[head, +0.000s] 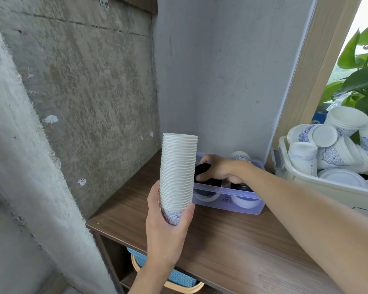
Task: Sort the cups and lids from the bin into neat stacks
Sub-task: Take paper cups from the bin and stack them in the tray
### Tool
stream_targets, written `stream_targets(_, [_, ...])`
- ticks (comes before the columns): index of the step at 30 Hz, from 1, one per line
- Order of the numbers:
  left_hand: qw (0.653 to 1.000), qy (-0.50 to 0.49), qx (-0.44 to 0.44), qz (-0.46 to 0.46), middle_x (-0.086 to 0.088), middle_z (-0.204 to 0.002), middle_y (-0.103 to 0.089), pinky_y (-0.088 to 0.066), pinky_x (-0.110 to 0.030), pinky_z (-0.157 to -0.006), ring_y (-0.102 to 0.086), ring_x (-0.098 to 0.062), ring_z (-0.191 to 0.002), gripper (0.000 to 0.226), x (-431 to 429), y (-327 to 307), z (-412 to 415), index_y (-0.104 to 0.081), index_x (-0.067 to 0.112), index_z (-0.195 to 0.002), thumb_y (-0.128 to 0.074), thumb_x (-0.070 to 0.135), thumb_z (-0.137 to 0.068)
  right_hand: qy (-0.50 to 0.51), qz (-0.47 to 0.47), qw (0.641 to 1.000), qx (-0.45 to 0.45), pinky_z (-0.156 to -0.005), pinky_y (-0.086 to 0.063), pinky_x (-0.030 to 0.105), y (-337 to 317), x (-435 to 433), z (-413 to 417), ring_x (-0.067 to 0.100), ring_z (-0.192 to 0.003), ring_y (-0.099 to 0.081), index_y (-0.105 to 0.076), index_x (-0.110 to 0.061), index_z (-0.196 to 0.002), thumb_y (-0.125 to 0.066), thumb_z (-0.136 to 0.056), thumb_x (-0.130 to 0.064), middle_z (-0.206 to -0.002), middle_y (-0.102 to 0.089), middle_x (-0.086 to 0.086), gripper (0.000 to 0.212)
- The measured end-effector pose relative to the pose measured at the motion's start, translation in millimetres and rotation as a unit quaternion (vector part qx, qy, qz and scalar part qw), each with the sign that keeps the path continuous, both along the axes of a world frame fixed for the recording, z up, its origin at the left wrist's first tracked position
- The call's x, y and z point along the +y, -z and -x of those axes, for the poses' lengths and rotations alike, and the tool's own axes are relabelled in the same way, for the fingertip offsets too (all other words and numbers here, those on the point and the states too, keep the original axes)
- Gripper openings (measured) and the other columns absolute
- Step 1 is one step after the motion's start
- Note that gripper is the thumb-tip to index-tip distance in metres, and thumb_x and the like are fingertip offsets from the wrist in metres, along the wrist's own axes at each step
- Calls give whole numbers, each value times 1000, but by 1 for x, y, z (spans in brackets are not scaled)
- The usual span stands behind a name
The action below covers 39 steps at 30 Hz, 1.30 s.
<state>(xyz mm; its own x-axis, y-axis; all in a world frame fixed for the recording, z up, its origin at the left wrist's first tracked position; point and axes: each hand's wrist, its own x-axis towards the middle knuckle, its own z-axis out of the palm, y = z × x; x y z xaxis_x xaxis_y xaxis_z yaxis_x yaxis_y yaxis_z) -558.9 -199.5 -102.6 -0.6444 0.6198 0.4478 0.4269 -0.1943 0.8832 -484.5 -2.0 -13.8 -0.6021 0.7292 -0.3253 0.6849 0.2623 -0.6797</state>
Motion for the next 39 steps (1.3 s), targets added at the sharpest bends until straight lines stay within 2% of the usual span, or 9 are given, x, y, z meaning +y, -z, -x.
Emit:
stream_targets(5, [1000,-1,3,-2,42,-122,-48,-39,0,-86,-52,9,-116,79,-1,0,0,-28,62,-128,-81,30,-79,14,-17,999,30,-58,-35,26,1,4,-3,19,-80,-45,-46,-21,-106,-73,-82,-25,-105,-51,7,36])
stream_targets(8, [1000,-4,4,0,43,-121,-48,-38,1,-85,-52,10,-115,79,0,0,0,-29,60,-129,-81,30,-79,18,-25,998,57,-66,-40,32,3,7,-4,23,-85,-49,-47,-23,-99,-74,-79,-22,-111,-52,9,34])
stream_targets(13, [1000,-2,0,3,38,-122,-50,-38,1,-84,-52,9,-115,78,0,1,0,-31,50,-136,-80,31,-79,10,-60,993,103,-55,-35,26,-1,6,-7,15,-71,-44,-45,-20,-90,-72,-81,-14,-89,-50,3,29])
stream_targets(16, [1000,-2,0,3,33,-123,-52,-39,1,-83,-53,8,-114,78,-1,1,0,-32,48,-138,-80,31,-79,18,-115,983,144,-60,-36,27,-6,5,-8,17,-74,-45,-43,-22,-82,-73,-79,-11,-82,-50,-1,33])
stream_targets(20, [1000,0,4,2,34,-123,-50,-40,-1,-83,-52,9,-114,78,-1,1,0,-30,48,-137,-80,32,-79,42,-171,967,181,-65,-39,28,-19,3,-17,17,-76,-48,-45,-20,-86,-76,-77,-15,-85,-52,-2,32])
stream_targets(27, [1000,12,8,-4,36,-123,-48,-39,2,-81,-50,15,-112,76,-4,-1,-3,-30,45,-138,-79,30,-81,83,-165,958,220,-82,-50,37,-43,-28,-62,23,-90,-59,-49,-19,-100,-74,-80,-20,-100,-61,7,32])
stream_targets(31, [1000,28,11,-7,31,-115,-47,-41,2,-68,-52,23,-98,74,-6,-6,-9,-33,30,-141,-78,19,-83,131,-137,951,245,-85,-53,42,-43,-55,-100,25,-95,-65,-52,-22,-98,-74,-77,-21,-100,-66,8,30])
stream_targets(35, [999,40,22,-8,29,-114,-47,-41,3,-65,-52,24,-94,73,-7,-8,-14,-34,25,-143,-77,18,-84,176,-121,941,262,-80,-54,42,-35,-78,-143,24,-93,-66,-52,-21,-98,-75,-78,-21,-101,-66,8,31])
stream_targets(39, [999,40,26,-8,34,-118,-48,-39,1,-78,-52,19,-104,76,-7,-5,-15,-33,27,-145,-78,26,-84,224,-52,938,261,-71,-51,35,-13,-93,-186,21,-90,-67,-53,-21,-104,-72,-81,-19,-99,-68,4,30])
